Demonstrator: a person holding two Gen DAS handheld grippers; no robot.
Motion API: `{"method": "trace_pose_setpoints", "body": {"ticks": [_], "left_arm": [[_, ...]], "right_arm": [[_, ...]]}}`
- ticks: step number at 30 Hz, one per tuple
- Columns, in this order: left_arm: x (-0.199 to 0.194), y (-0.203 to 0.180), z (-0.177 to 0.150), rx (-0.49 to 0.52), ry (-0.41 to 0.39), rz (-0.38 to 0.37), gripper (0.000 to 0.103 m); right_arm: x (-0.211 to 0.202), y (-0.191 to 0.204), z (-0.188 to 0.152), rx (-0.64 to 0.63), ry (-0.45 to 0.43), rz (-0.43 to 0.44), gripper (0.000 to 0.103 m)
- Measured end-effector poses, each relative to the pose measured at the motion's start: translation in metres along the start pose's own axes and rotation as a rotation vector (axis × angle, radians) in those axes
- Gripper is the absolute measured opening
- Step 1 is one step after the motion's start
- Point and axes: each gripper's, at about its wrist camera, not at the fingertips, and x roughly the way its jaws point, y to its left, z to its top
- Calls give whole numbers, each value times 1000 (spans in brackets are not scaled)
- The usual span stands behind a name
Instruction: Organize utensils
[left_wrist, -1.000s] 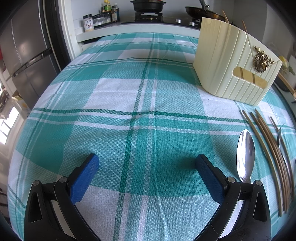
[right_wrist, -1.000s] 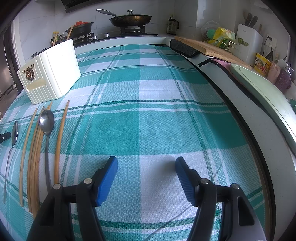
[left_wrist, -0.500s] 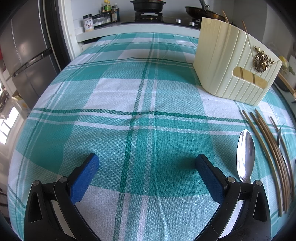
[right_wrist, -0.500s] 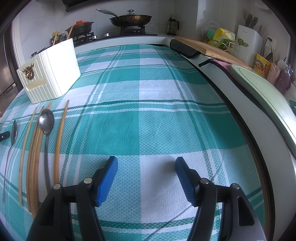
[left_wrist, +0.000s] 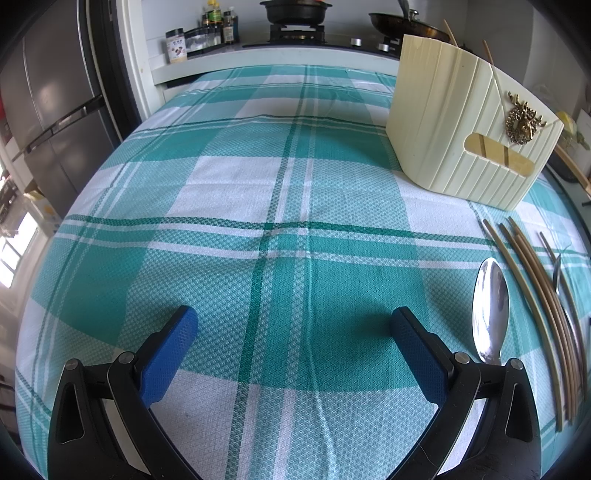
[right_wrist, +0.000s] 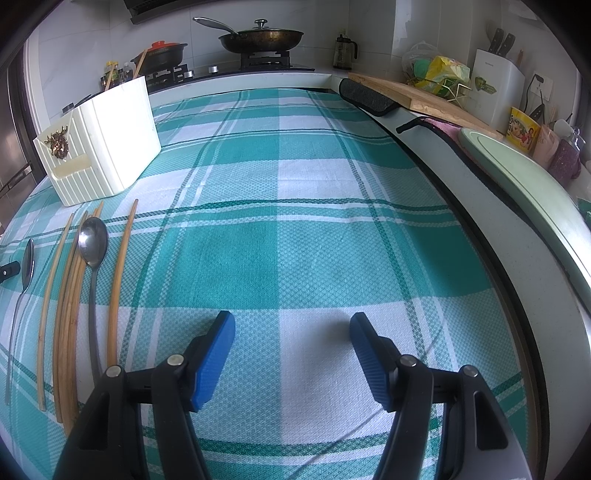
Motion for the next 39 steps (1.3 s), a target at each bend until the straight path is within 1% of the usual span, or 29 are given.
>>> {"method": "trace_pose_setpoints", "body": {"ticks": [29, 30, 32, 33, 34, 35, 36, 37, 38, 39], "left_arm": [[2, 0, 1, -4, 0, 2, 103], [2, 0, 1, -5, 5, 4, 103], [2, 0, 5, 8, 66, -10, 103], [-4, 2, 4, -25, 86, -8, 101], [-12, 3, 2, -69, 82, -28, 100], [-25, 2, -2, -127, 62, -91, 101], [-38, -4, -6, -157, 42, -159, 101], [-45, -13, -9, -157, 34, -189, 102], [-52, -29, -13, -131, 32, -207, 102], [-56, -45, -16, -88, 33, -203, 102]], "right_arm": [[-1, -1, -1, 2, 0, 4, 66], [-1, 0, -1, 2, 0, 4, 66], [-1, 0, -1, 2, 0, 4, 66], [-1, -1, -1, 2, 0, 4, 66], [-1, 0, -1, 3, 0, 5, 66], [-1, 0, -1, 3, 0, 6, 66], [0, 0, -1, 3, 0, 6, 66], [0, 0, -1, 3, 0, 6, 66], [0, 0, -1, 2, 0, 5, 66], [0, -1, -1, 3, 0, 6, 66]]}}
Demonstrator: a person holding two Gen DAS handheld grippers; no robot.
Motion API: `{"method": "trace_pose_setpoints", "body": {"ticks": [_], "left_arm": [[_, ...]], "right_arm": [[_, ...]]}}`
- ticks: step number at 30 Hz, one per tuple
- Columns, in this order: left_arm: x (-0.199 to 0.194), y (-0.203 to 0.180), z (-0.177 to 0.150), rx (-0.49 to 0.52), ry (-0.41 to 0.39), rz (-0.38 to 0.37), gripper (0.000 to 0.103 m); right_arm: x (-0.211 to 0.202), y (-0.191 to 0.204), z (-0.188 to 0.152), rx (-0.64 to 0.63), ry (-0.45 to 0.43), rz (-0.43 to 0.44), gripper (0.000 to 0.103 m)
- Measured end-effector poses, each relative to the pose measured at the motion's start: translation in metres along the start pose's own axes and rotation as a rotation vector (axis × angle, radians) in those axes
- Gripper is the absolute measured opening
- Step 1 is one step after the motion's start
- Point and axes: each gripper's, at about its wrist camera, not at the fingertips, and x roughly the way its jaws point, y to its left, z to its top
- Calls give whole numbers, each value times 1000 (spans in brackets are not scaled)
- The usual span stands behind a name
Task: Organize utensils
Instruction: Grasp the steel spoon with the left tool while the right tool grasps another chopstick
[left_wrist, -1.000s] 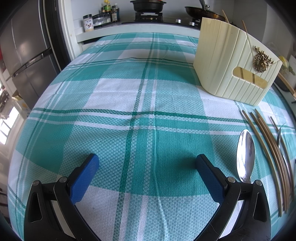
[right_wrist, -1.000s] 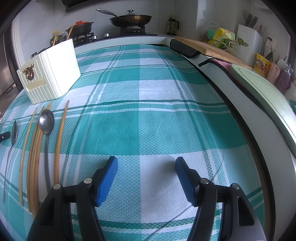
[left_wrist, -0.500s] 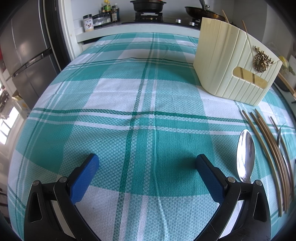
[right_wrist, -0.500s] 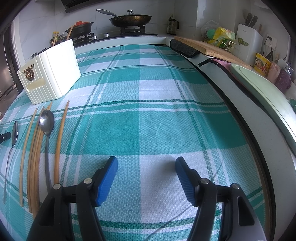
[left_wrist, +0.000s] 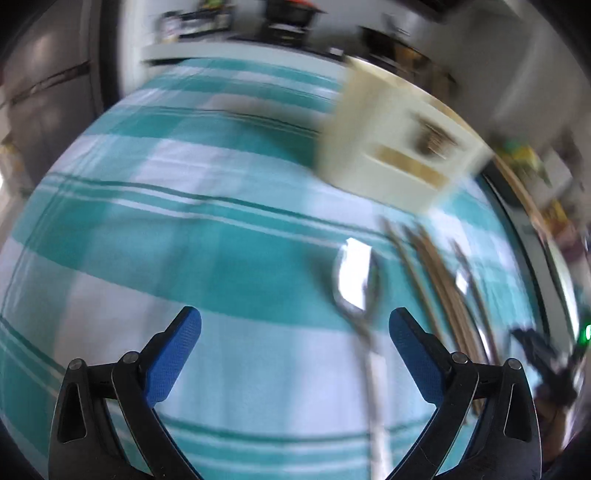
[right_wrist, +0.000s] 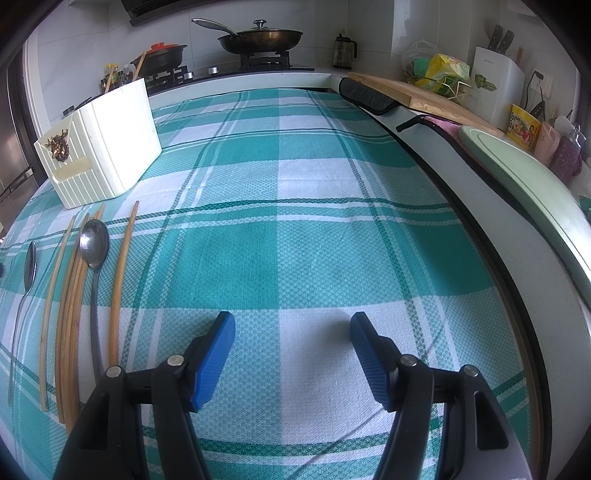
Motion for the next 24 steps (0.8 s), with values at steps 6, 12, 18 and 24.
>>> {"method": "trace_pose_setpoints", "body": {"ticks": [6, 12, 18, 24], "left_arm": [[27, -63, -29, 238, 3, 224, 101], [26, -57, -32, 259, -9, 265, 103], [23, -27, -27, 245, 29, 237, 103], [19, 5, -21, 290, 71, 222, 103]], "right_arm": [[-12, 6, 5, -9, -28, 81, 66], [-10, 58, 26, -170, 59, 291, 63], [12, 99, 32, -301, 131, 330, 35], [8, 96, 28, -346, 163, 220, 11]]}}
